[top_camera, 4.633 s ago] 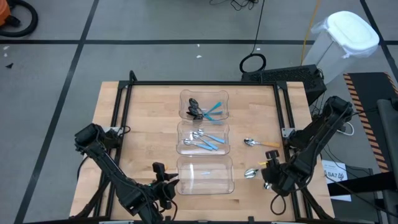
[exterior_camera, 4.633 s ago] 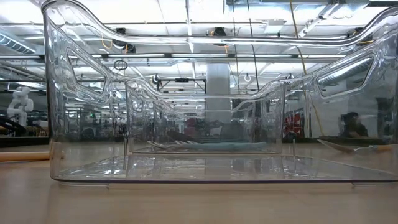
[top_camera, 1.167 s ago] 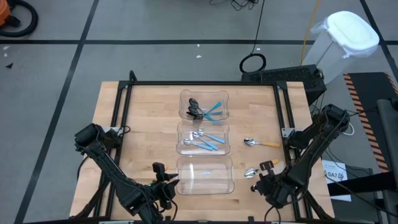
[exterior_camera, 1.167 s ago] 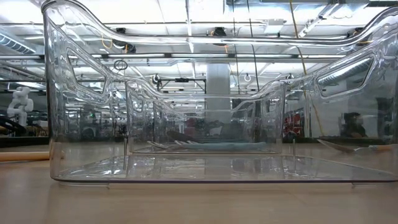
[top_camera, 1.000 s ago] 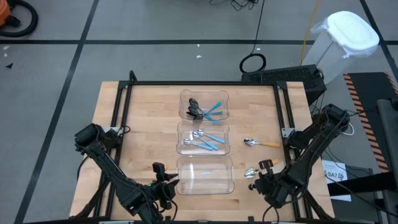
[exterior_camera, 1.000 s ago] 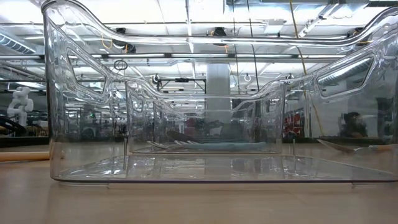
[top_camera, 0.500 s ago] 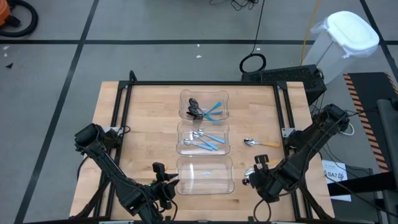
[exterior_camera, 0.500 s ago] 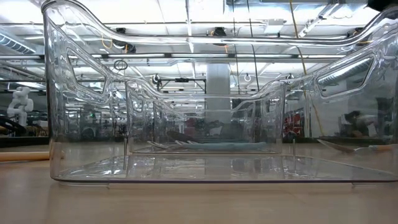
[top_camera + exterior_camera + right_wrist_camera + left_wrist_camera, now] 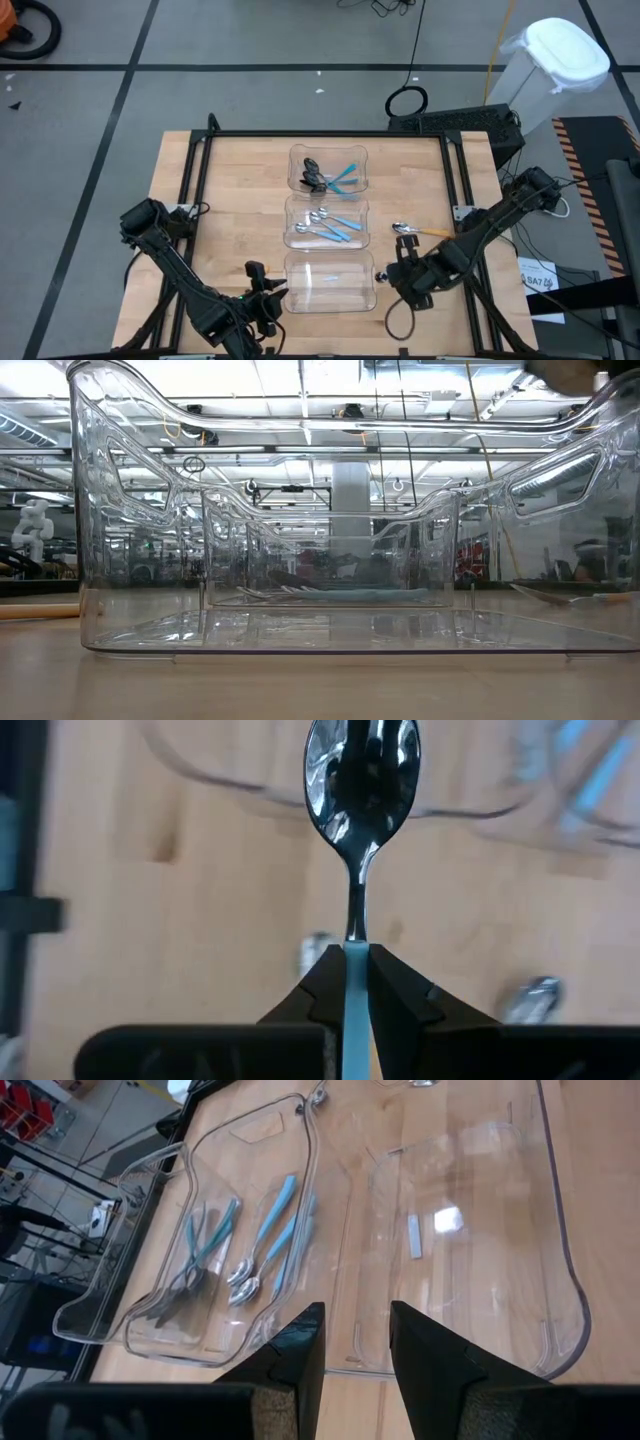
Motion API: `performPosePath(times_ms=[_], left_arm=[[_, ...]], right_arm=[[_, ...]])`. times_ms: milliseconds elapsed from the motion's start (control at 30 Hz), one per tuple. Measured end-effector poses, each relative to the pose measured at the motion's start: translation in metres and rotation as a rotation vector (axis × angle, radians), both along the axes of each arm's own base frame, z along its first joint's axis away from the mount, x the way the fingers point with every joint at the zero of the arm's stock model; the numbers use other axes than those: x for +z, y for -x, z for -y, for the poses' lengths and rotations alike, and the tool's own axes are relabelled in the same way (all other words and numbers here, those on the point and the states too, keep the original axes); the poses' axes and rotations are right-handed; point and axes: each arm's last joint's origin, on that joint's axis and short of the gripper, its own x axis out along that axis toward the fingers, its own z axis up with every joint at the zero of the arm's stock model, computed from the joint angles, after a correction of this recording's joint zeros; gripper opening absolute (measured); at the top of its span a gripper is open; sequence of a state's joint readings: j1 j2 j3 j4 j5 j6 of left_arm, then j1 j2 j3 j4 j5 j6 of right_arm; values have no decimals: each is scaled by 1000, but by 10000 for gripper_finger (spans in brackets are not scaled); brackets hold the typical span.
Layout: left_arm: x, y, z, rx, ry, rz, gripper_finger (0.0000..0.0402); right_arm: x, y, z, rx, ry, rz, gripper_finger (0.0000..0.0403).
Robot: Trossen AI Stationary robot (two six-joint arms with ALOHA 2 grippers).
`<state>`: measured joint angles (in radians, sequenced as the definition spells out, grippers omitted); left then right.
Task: Sort silverware by color (type)
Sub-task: Put the light blue spoon into the middle transparent bin
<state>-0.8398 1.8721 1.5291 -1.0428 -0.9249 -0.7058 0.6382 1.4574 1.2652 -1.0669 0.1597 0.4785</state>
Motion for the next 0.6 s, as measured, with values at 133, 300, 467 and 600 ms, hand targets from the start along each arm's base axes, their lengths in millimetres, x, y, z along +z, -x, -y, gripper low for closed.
performPosePath(times_ms=[133,300,467,600], left_arm=[[0,0,0,4,4,3,115],[0,0,0,4,5,3,115],[0,0,0,6,7,5,115],[0,0,0,8,9,6,115]], right_arm=[[0,-10,14,-13,36,18,20],[1,-24,30,-2,40,57,20],[4,-39,43,2,31,130,20],[6,-48,54,-2,31,179,20]])
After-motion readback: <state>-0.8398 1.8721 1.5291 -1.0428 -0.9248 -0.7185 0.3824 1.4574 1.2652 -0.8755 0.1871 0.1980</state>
